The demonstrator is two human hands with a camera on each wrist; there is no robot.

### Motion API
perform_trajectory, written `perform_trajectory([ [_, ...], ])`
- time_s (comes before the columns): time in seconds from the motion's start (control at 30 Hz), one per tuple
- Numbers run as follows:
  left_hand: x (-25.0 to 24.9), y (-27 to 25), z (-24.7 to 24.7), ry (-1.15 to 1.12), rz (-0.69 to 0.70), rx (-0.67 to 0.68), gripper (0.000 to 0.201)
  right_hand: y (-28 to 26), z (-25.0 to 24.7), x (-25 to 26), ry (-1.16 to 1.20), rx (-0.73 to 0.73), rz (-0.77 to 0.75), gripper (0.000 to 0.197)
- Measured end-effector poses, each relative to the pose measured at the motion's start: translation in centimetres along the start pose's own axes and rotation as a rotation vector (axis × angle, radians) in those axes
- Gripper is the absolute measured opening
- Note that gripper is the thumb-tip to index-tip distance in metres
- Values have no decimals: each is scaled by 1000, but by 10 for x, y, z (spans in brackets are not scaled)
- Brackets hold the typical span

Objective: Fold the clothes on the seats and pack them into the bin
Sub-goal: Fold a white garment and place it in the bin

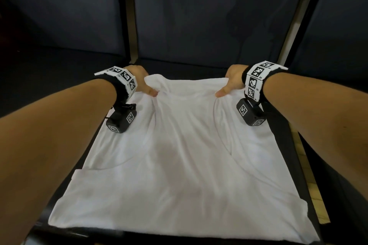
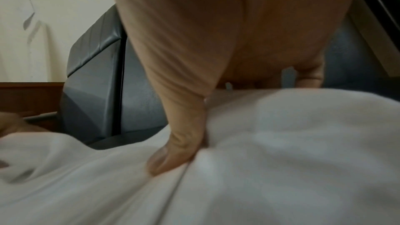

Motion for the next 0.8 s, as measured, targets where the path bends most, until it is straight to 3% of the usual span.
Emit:
perform_trajectory([
  [0.1,-4,2,-15,-32,12,-102,54,-3,-11,1,5,-166,-56,45],
  [0.27,9,-4,-45,-67,-14,-207,63,-15,-40,0,-11,-369,-30,51],
  [0.43,22,-35,-73,-104,5,-221,43,-48,-58,2,21,-439,2,49],
  [0.57,28,-76,-88,-116,4,-236,49,-95,-67,7,47,-479,-15,40],
  [0.8,39,-175,-93,-163,67,-187,37,-210,-46,11,264,-532,-7,40],
])
Point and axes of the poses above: each hand's wrist, its own y-axis towards the middle knuckle, its own z-axis out of the palm, x = y × z, the point moved 1 cm from there along y, towards the middle knuckle, and after that the axes turned 15 degrees about -x, right-handed, at the moved point
